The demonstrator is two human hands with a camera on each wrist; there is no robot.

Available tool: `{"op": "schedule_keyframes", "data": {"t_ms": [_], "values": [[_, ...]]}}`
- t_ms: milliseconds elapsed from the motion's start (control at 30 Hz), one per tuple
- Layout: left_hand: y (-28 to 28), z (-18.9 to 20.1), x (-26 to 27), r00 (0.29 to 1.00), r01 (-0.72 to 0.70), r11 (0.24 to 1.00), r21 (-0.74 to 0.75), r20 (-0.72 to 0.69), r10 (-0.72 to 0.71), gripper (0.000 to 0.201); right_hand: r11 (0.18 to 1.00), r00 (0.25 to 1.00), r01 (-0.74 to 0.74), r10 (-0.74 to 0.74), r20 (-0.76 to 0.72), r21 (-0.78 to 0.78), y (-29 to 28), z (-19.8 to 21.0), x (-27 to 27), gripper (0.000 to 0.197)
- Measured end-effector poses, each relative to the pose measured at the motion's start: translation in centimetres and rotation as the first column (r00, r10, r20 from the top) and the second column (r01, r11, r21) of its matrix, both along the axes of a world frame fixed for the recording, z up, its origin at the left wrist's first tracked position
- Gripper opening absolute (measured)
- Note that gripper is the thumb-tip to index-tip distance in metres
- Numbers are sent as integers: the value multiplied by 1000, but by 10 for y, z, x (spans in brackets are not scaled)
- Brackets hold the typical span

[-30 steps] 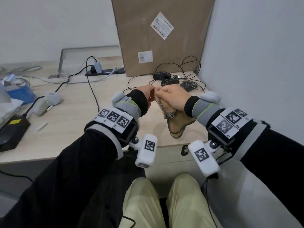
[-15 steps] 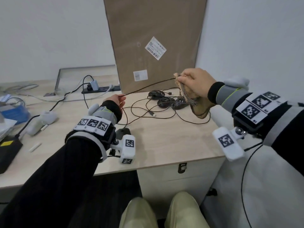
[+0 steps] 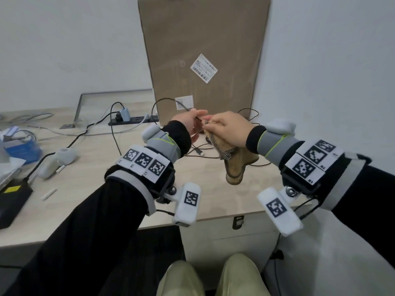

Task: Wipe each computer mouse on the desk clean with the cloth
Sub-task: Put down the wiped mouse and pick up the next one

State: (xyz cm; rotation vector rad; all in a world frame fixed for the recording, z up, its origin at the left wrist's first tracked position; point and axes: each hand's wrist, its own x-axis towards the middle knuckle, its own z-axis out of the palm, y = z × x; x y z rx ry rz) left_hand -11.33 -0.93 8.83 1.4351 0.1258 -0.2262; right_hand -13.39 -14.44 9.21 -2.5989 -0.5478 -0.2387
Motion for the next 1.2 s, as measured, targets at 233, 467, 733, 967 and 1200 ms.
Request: {"op": "schedule_keyframes", "data": {"t_ms": [233, 467, 733, 967, 1200], "values": [[59, -14, 17, 955, -292, 956, 19, -49, 292, 32, 993, 985, 100, -107, 132, 59, -45, 12, 1, 26], [56, -18, 15, 944, -321, 933, -161, -138, 301, 50, 966, 971, 166, -195, 138, 200, -52, 11, 12, 25], [-14, -1, -16, 988, 133, 984, -121, -61, -141, 43, 995, 993, 62, -69, 92, 77, -20, 2, 0, 25], [9, -13, 6, 997, -83, 995, 61, 5, 83, 45, 1000, 1000, 17, -17, 2, -20, -33, -14, -11, 34], [72, -43, 23, 921, -371, 928, 30, -113, 372, 39, 992, 992, 122, -122, -21, 16, -64, -29, -10, 34]]}}
